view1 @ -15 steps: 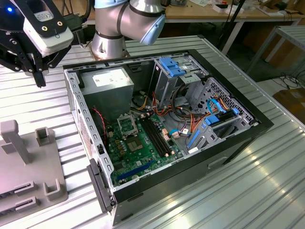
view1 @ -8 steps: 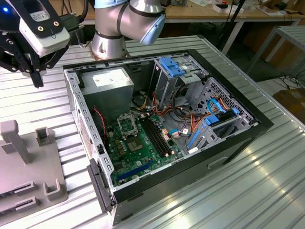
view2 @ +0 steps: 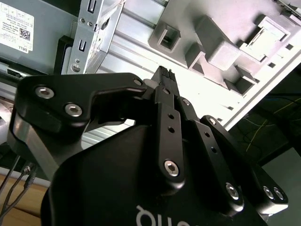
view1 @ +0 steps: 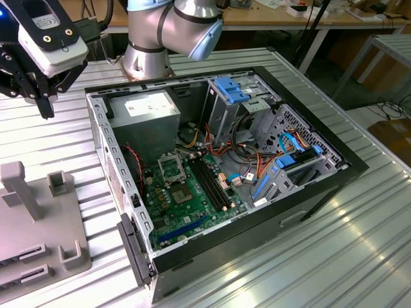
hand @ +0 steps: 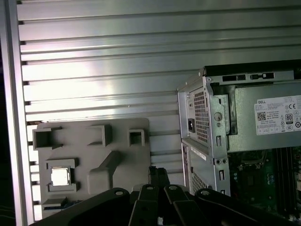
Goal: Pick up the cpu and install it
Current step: 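Reach for the cpu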
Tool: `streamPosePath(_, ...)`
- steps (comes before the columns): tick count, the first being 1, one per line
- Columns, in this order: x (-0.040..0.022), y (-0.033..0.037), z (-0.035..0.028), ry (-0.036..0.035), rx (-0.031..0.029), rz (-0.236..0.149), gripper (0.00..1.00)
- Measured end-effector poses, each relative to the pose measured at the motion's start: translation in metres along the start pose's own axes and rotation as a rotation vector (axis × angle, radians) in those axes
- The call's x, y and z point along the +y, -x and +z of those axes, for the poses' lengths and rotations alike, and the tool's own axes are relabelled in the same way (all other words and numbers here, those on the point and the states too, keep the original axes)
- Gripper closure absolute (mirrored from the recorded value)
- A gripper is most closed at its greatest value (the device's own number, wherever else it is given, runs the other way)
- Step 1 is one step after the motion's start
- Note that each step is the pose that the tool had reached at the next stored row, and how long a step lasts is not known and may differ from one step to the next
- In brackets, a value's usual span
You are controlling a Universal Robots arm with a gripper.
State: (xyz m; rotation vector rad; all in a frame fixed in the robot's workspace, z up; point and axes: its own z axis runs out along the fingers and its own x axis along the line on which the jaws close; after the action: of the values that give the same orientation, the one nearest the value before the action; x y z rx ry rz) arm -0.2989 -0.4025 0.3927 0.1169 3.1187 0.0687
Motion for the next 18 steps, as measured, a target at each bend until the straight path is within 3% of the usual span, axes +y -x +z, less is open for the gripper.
streamPosePath(18, -0.0010, -0.0134, -0.0003, 0.0000, 0.0000, 0.000, 0.89)
